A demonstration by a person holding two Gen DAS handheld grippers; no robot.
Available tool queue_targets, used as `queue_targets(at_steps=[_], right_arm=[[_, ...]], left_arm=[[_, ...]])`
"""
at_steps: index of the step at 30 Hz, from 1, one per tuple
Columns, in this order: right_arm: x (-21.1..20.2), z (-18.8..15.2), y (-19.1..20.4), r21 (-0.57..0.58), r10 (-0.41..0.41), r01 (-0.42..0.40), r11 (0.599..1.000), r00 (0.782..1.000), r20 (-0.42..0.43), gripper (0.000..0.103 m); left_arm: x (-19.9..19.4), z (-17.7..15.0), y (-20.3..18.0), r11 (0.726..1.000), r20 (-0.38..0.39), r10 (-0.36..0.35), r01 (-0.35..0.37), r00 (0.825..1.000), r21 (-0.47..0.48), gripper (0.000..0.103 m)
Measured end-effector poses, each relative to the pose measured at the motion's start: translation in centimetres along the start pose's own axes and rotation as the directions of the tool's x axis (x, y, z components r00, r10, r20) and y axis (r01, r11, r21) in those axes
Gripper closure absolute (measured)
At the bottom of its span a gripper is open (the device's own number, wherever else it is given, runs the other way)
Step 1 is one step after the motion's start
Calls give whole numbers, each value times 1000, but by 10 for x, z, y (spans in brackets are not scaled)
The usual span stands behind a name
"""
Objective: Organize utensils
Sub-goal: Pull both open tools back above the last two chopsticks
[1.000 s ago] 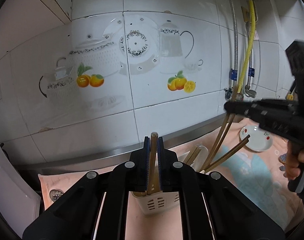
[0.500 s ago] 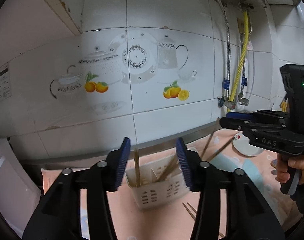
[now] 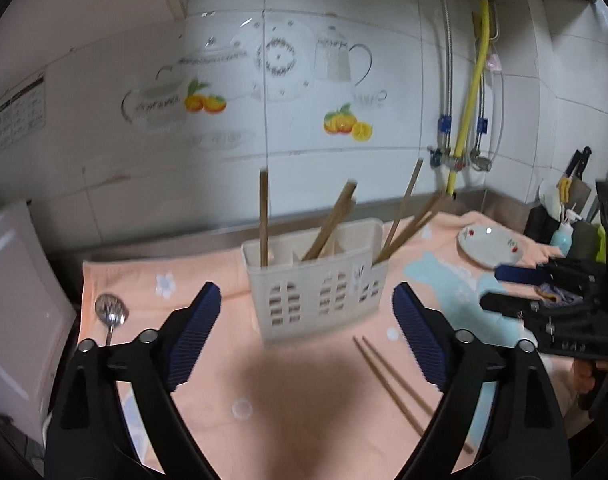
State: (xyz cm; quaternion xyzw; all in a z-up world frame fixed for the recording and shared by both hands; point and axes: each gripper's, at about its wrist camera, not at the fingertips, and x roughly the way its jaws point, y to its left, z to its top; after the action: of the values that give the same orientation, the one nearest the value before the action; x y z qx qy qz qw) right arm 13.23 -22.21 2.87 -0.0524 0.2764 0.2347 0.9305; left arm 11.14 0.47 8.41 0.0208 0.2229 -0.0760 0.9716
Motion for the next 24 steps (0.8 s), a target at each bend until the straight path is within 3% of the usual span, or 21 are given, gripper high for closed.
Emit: queue_targets(at_steps=[4,12,24], right_arm=[[7,-38,7,1,-12,13,1000,998,-66,55],[21,-94,16,81,23,-9,997,986,-166,58],[42,-116,32,109,57,-33,993,973,-223,79]], left_arm=[[0,-20,7,999,-28,9,-11,1000,-50,8],[5,-50,19,992,-87,55,-64,995,-110,6],[4,-80,30,980,-136,77,-99,988,-170,5]])
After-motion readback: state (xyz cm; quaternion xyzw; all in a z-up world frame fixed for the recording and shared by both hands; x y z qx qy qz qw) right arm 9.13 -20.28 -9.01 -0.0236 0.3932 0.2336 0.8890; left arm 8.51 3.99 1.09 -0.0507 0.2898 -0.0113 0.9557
